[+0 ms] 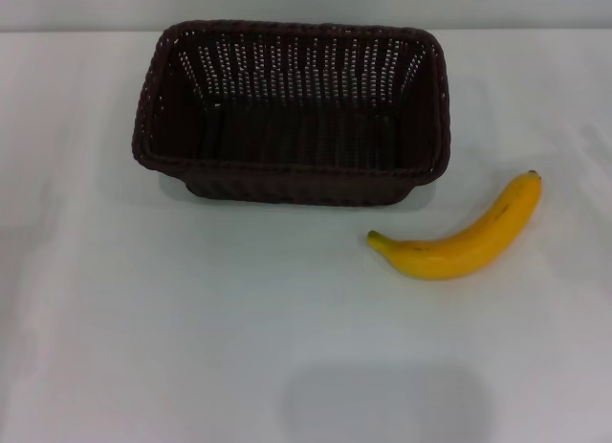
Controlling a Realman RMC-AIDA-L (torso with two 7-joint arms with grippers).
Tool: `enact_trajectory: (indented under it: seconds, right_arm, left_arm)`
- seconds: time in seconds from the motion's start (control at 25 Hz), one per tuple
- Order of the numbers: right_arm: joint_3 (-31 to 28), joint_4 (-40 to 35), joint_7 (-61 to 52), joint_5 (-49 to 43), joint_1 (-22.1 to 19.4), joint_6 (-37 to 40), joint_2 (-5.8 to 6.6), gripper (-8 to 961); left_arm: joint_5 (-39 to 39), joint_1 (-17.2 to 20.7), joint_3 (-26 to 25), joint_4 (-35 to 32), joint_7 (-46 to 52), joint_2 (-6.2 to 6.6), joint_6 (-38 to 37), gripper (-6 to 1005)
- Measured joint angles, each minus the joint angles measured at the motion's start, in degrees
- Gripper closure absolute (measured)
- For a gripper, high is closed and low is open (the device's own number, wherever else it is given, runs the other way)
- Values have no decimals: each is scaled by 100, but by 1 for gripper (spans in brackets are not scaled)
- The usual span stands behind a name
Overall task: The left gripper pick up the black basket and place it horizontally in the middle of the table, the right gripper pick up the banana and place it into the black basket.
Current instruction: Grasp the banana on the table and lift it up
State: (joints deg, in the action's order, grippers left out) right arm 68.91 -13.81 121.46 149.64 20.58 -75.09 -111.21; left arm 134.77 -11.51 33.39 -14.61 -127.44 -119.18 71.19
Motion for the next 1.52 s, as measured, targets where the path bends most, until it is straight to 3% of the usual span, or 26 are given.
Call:
enact_trajectory:
  seconds: [0.16,0.28,0.36,0.48,0.52,0.68,0.84,0.92,1.24,1.52]
  right_arm:
    - [34,-1259,-1498,-1677,-303,6,461,81]
    - [-14,-2330,-2124,-2978,-419,-162,709,81]
    - [-84,-2937,-2328,-3712,-423,-474,785,81]
    - [-201,-3537,-2473,-4390,-352,-918,790,81]
    - [-290,-4226,-2731,-5147,-247,-1225,675,81]
    - [-327,-5203,-3292,-6410,-62,-1325,360,82]
    - [-327,-6274,-3868,-8019,186,-1528,-203,82]
    - [-269,-6614,-4068,-8573,321,-1721,-364,82]
    - [397,-7311,-4614,-9274,645,-2144,-392,83]
    - [1443,-8009,-5067,-10097,729,-1786,-409,107]
  left_arm:
    - [40,18,1,23,-41,11,-23,205]
    - [52,-4,1,28,-93,23,-51,205]
    - [55,-24,1,32,-176,21,-53,205]
    - [58,-44,1,61,-242,18,-54,206]
    - [58,-46,0,67,-247,18,-54,206]
    - [57,-47,0,72,-250,19,-54,206]
    - [48,-46,1,80,-243,15,-53,206]
    - [49,-46,2,88,-243,13,-53,206]
    - [54,-153,4,159,-219,21,-52,206]
    - [66,-209,0,185,-182,19,-52,205]
